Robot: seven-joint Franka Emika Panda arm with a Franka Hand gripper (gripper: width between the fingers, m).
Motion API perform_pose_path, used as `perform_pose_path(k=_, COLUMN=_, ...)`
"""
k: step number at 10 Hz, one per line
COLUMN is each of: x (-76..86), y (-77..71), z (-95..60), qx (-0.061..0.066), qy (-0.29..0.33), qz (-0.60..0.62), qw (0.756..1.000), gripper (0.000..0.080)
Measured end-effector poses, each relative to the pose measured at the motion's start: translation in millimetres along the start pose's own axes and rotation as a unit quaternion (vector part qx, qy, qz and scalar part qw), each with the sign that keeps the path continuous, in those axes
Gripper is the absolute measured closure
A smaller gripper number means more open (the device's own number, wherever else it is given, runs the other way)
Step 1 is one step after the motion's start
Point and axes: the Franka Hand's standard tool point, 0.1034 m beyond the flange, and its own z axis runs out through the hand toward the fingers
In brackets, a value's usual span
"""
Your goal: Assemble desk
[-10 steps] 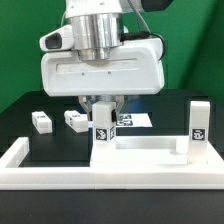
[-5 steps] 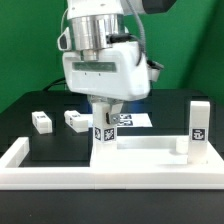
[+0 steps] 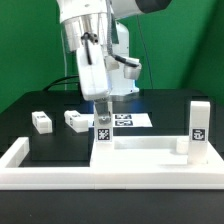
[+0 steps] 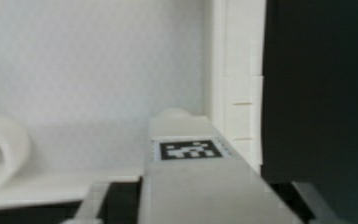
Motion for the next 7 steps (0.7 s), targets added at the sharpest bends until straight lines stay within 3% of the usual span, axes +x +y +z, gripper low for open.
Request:
perform_pose_path(k=2, x=-0.9, y=0.1, z=0.3, qx=0.0, qy=0.001, qz=-0.004, qw=1.0, gripper=0.0501)
perform_pose_path(k=3, x=-1.3, y=0.3, z=0.4, qx=-0.002, qy=0.003, qz=-0.042, qw=0.999, gripper=0.0422)
perform_pose_path(k=4, x=-2.2, y=-0.3, z=-0.3, qx=-0.003, qy=0.007, qz=-0.101, qw=0.995, gripper=0.0266)
perform_pose_path(k=5, x=-1.6, y=-0.5, z=-0.5, qx=-0.006, qy=0.011, qz=-0.218, qw=0.976, gripper=0.0266)
perform_pose_path(k=6, x=-1.6, y=-0.5, z=-0.3, qx=-0.007, qy=0.011, qz=-0.301, qw=0.953, gripper=0.0178)
perform_pose_path(k=7, x=-1.2, y=0.3, z=0.2, qx=-0.008, qy=0.011, qz=-0.338, qw=0.941, gripper=0.0154)
